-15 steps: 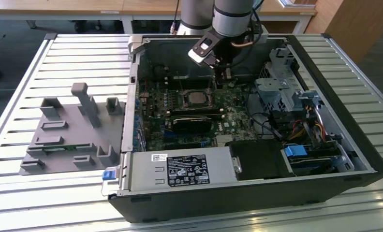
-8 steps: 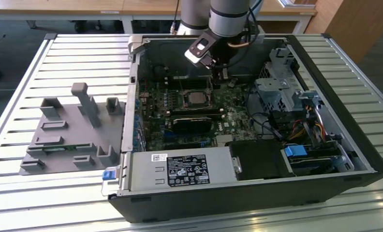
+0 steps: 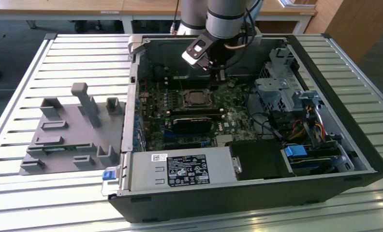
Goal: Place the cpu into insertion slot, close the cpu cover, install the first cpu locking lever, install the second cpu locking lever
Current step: 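Close the cpu cover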
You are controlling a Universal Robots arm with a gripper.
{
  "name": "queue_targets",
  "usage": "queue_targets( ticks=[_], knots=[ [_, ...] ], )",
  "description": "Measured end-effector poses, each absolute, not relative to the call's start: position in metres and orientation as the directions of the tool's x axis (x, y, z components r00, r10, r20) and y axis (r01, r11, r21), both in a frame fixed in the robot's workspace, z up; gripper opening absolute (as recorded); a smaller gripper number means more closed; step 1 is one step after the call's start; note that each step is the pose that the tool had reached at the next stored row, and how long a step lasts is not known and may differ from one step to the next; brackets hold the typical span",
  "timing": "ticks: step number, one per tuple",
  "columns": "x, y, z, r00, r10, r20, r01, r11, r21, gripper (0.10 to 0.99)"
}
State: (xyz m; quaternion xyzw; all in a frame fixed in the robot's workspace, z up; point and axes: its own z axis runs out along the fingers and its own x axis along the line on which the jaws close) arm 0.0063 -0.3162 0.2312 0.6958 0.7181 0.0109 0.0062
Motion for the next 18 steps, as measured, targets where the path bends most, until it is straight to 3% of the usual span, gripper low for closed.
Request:
queue_targets(
  ticks=[18],
  knots=[
    [-0.024,-0.316,0.229,-0.032,0.999,0.006,0.999,0.031,0.024,0.106]
  ],
)
